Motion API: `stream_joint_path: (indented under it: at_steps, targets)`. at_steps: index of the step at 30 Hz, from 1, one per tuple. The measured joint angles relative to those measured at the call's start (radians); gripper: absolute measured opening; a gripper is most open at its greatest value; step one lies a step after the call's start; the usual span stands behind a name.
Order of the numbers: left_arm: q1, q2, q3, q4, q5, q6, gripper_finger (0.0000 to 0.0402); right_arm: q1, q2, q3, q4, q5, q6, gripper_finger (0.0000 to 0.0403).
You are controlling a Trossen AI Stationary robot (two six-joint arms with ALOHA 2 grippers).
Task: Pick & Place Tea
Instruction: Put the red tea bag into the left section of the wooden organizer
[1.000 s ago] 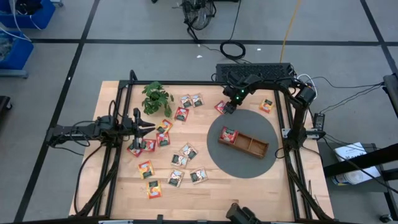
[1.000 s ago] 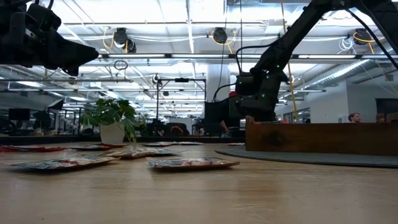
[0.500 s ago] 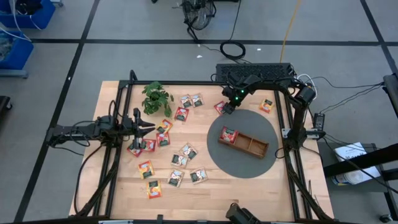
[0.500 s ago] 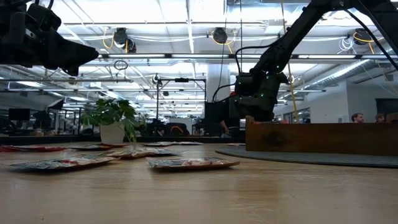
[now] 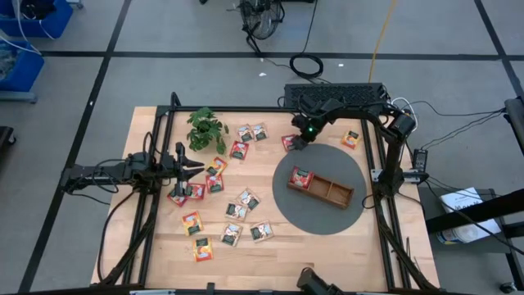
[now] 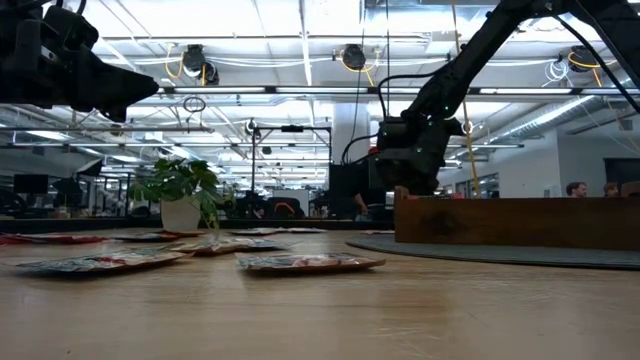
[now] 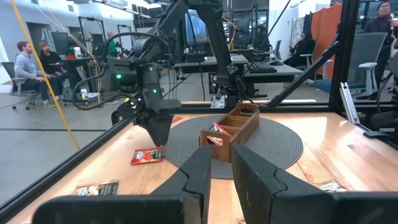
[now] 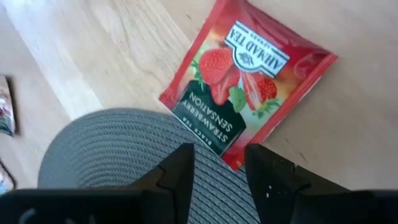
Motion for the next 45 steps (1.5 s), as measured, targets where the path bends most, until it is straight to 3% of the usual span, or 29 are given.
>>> stream_joint_path:
  at_steps: [7,12,20,28,45]
  targets:
    - [0.0,0.0,0.0,0.0,0.0,0.0,0.0072,0.0,0.0,0.0,0.069,-0.017,-0.007,0.0128]
    - [0.0,0.0,0.0,0.0,0.0,0.0,0.0072,0.025,-0.015,0.0,0.088,0.014,-0.213,0.0126]
    - [0.0,0.0,0.0,0.0,0.0,0.0,0.0072,0.206,-0.063,0.0,0.049,0.441,-0.582,0.0163]
    - [0.0,0.0,0.0,0.0,0.0,0.0,0.0072,0.385,-0.058,0.0,0.151,0.689,-0.757,0.0215]
    - [0.0,0.0,0.0,0.0,0.0,0.0,0.0072,0.383,-0.008,0.006,0.176,0.591,-0.673,0.0216]
